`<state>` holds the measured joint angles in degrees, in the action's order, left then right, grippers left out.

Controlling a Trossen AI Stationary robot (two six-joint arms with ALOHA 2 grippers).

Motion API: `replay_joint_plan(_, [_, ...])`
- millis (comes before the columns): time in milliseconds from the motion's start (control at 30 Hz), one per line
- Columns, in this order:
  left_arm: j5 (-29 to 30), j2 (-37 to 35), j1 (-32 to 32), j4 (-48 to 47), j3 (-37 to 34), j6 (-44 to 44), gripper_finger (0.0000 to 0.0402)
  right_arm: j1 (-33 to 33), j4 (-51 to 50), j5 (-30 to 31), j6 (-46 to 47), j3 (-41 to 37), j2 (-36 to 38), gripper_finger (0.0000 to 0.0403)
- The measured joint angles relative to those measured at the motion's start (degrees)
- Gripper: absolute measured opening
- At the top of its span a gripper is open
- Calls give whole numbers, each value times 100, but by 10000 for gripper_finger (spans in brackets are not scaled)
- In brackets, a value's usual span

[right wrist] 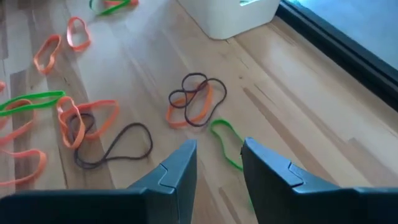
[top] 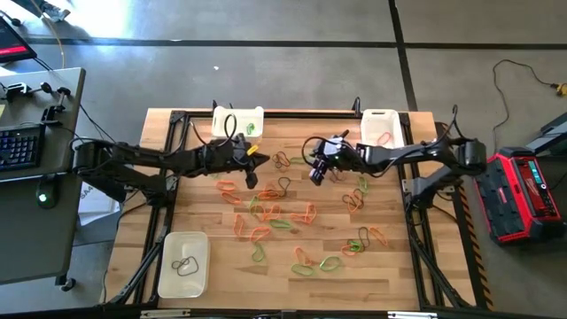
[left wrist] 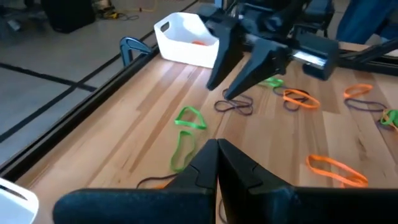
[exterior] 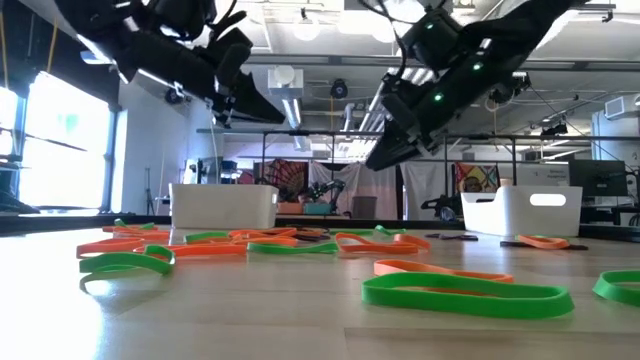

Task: Sort rubber bands into baskets
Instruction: Put the purple rubber band into the bottom left white bin

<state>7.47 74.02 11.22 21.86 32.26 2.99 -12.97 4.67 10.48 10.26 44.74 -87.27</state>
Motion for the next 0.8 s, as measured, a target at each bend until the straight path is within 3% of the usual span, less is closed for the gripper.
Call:
replay_joint_plan(133, [-7, 0, 0, 355, -268, 164, 0, -62, -15, -28, -78, 385, -520, 118])
replay_joint_plan(333, [-5, 2, -7, 524, -459, 282, 0, -53, -164, -549, -251, 1018, -1231, 118])
replay_joint_plan(600, [13, 2, -9, 534, -533, 292, 0, 213, -228, -1019, -1490, 1489, -1938, 118])
replay_joint_plan(800, [13, 2, -9, 528, -532, 292, 0, 167, -231, -995, -1779, 1800, -2457, 118])
